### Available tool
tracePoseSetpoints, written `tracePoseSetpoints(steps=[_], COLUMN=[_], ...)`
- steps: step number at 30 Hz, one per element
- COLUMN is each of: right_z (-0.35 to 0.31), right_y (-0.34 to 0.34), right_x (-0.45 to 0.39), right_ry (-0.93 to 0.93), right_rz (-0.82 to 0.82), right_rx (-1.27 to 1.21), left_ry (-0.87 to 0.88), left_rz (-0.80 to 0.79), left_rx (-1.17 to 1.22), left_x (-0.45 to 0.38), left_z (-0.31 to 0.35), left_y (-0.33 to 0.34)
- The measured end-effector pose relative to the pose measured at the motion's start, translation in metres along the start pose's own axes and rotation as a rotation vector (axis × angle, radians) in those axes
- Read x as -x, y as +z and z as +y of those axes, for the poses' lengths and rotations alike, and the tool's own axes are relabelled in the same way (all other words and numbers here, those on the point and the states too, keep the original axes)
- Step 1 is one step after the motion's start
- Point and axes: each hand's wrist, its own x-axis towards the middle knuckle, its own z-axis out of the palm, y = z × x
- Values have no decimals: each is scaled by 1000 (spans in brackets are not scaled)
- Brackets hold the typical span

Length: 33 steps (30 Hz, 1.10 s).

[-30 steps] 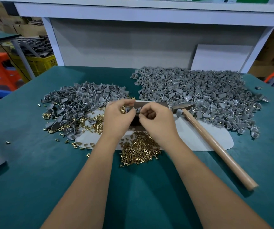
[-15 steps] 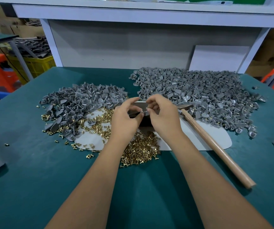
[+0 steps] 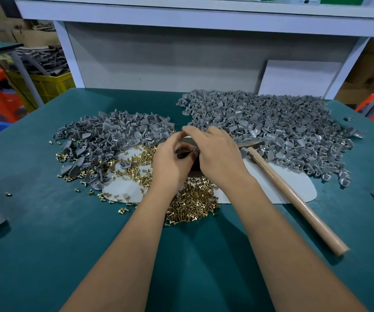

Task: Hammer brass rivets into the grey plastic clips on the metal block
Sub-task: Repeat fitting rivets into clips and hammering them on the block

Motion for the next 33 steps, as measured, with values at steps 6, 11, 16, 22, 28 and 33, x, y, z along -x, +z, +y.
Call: tracePoseSetpoints(steps=[6,11,16,22,28,33], right_z=[10,14,12,14,23,22], right_y=[6,13,16,16,7,12], right_x=[-2,-1,-8,2,8,6], right_ry=[106,335,437,492,638,518], right_rz=[-166,-194,-182,-126,-18,-123], right_rx=[-219,-476,-515,-636,-833,-630], left_ry=[-9,-8,-29,-3,4,12], left_rz=[-7,-20,-26,-18,-5,-4], left_rx=[30,4,4,-40,-66,-73], left_x=[0,-1,1,3,0,-2], left_z=[-4,-3,-1,0,-5,-7], left_y=[0,-2,-3,-3,-2,-2])
